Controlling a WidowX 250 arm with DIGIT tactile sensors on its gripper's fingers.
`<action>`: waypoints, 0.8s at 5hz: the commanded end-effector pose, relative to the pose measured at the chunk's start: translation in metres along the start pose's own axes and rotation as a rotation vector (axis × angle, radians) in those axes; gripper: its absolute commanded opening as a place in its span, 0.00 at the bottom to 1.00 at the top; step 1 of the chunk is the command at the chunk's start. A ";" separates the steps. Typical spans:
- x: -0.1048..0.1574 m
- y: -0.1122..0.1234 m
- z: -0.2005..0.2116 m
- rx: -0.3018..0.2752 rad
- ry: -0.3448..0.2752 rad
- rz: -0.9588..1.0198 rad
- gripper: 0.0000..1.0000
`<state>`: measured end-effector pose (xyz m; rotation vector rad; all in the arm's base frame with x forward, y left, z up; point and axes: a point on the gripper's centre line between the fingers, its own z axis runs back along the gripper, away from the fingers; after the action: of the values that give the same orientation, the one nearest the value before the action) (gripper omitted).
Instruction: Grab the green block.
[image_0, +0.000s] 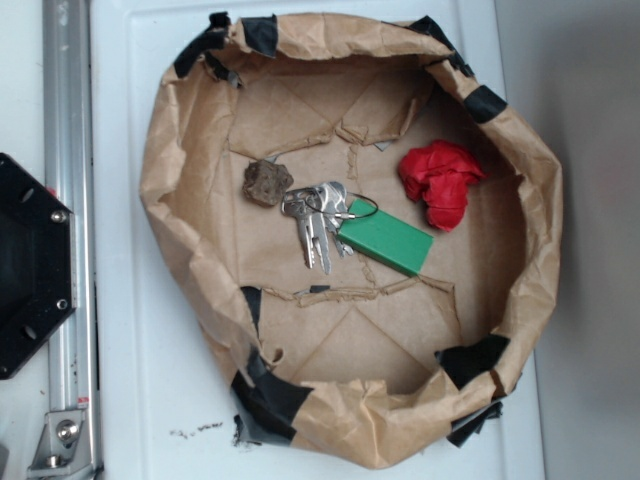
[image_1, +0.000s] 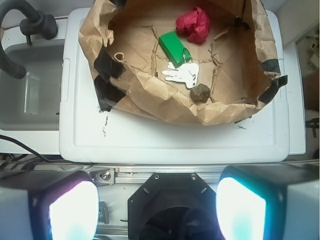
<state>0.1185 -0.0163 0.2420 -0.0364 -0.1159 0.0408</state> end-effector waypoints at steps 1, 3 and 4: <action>0.094 0.042 -0.059 0.006 -0.067 -0.091 1.00; 0.140 0.060 -0.122 0.025 -0.090 -0.227 1.00; 0.148 0.053 -0.162 0.009 -0.041 -0.239 1.00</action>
<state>0.2763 0.0421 0.0839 -0.0221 -0.1186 -0.1789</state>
